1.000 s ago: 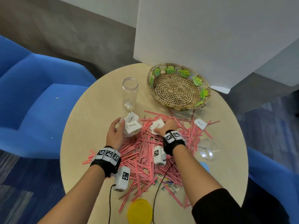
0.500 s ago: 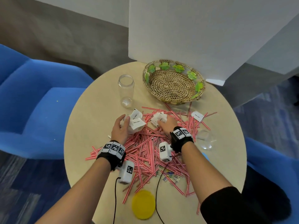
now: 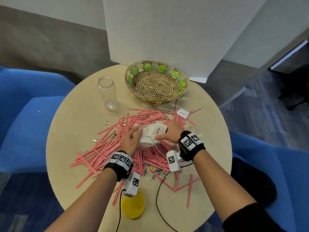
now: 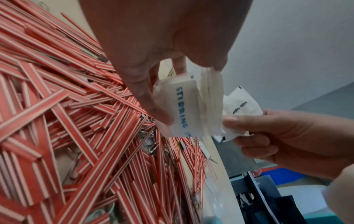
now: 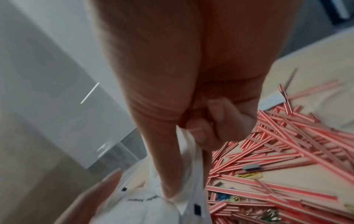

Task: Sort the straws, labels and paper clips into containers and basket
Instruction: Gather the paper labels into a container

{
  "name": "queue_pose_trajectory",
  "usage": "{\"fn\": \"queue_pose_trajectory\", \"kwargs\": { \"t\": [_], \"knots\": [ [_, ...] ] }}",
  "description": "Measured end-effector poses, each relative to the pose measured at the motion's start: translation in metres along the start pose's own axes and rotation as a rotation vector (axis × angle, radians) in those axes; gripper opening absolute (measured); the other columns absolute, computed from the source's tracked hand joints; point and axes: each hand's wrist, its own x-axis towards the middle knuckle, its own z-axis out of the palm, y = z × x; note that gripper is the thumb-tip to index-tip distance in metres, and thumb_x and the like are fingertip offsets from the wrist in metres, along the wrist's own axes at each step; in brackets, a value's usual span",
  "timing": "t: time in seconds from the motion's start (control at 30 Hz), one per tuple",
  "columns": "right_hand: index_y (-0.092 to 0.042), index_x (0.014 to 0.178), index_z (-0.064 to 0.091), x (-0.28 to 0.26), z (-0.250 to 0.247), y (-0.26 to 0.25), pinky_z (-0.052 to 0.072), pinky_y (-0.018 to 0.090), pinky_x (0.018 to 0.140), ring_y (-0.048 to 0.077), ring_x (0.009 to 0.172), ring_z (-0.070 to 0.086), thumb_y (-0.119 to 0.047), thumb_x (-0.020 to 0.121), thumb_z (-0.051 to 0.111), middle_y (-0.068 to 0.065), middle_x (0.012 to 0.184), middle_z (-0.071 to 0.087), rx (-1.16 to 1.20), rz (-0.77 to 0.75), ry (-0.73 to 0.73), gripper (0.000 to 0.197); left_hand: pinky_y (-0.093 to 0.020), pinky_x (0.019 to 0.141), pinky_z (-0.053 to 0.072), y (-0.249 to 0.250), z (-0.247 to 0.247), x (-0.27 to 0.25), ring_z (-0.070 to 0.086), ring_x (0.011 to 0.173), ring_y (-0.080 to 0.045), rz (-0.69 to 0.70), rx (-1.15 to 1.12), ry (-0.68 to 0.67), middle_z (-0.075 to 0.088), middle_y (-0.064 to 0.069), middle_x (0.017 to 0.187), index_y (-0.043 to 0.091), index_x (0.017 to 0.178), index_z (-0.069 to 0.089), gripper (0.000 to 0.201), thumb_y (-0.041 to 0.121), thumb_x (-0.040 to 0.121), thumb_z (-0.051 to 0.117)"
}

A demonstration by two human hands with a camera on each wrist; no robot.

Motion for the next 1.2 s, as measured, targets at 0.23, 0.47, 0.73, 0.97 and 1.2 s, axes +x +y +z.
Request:
{"fn": "queue_pose_trajectory", "kwargs": {
  "t": [0.23, 0.47, 0.73, 0.97, 1.2],
  "knots": [
    [-0.017, 0.116, 0.060, -0.018, -0.004, 0.010, 0.059, 0.039, 0.063, 0.028, 0.068, 0.071, -0.038, 0.084, 0.075, 0.004, 0.081, 0.063, 0.292, 0.073, 0.119, 0.042, -0.053, 0.072, 0.062, -0.001, 0.011, -0.009, 0.066, 0.099, -0.023, 0.002, 0.058, -0.003, 0.062, -0.001, 0.119, 0.026, 0.130, 0.062, 0.058, 0.065, 0.088, 0.056],
    [-0.015, 0.095, 0.069, -0.019, 0.026, 0.006, 0.059, 0.036, 0.073, 0.019, 0.072, 0.065, -0.004, 0.083, 0.070, 0.000, 0.083, 0.063, 0.254, -0.007, 0.374, 0.016, -0.042, 0.059, 0.062, 0.010, 0.027, -0.014, 0.070, 0.082, -0.024, -0.053, 0.021, -0.020, 0.064, 0.001, 0.101, 0.030, 0.116, 0.059, 0.019, 0.040, 0.100, 0.054],
    [-0.015, 0.104, 0.075, -0.016, 0.033, 0.015, 0.051, 0.031, 0.083, 0.013, 0.086, 0.056, -0.025, 0.089, 0.069, -0.002, 0.098, 0.059, 0.055, -0.220, 0.404, 0.019, -0.053, 0.068, 0.062, 0.013, 0.025, -0.003, 0.072, 0.085, -0.026, -0.037, 0.013, 0.001, 0.069, -0.010, 0.107, 0.026, 0.122, 0.065, 0.035, 0.049, 0.096, 0.057],
    [-0.012, 0.110, 0.072, 0.003, 0.037, 0.009, 0.046, 0.034, 0.091, 0.022, 0.109, 0.053, -0.025, 0.099, 0.053, 0.004, 0.117, 0.063, -0.352, -0.231, 0.374, 0.025, -0.030, 0.058, 0.060, 0.010, 0.035, 0.010, 0.070, 0.075, -0.001, 0.005, -0.007, -0.031, 0.065, -0.003, 0.108, 0.020, 0.126, 0.061, 0.032, 0.036, 0.099, 0.056],
    [-0.014, 0.097, 0.076, 0.025, 0.009, 0.025, 0.056, 0.032, 0.075, 0.021, 0.078, 0.066, -0.015, 0.089, 0.068, 0.003, 0.094, 0.069, 0.129, -0.077, 0.231, 0.011, -0.050, 0.070, 0.062, 0.000, 0.041, 0.024, 0.069, 0.088, -0.018, -0.083, 0.002, 0.007, 0.060, -0.004, 0.114, 0.017, 0.134, 0.054, 0.042, 0.041, 0.099, 0.054]
  ]
}}
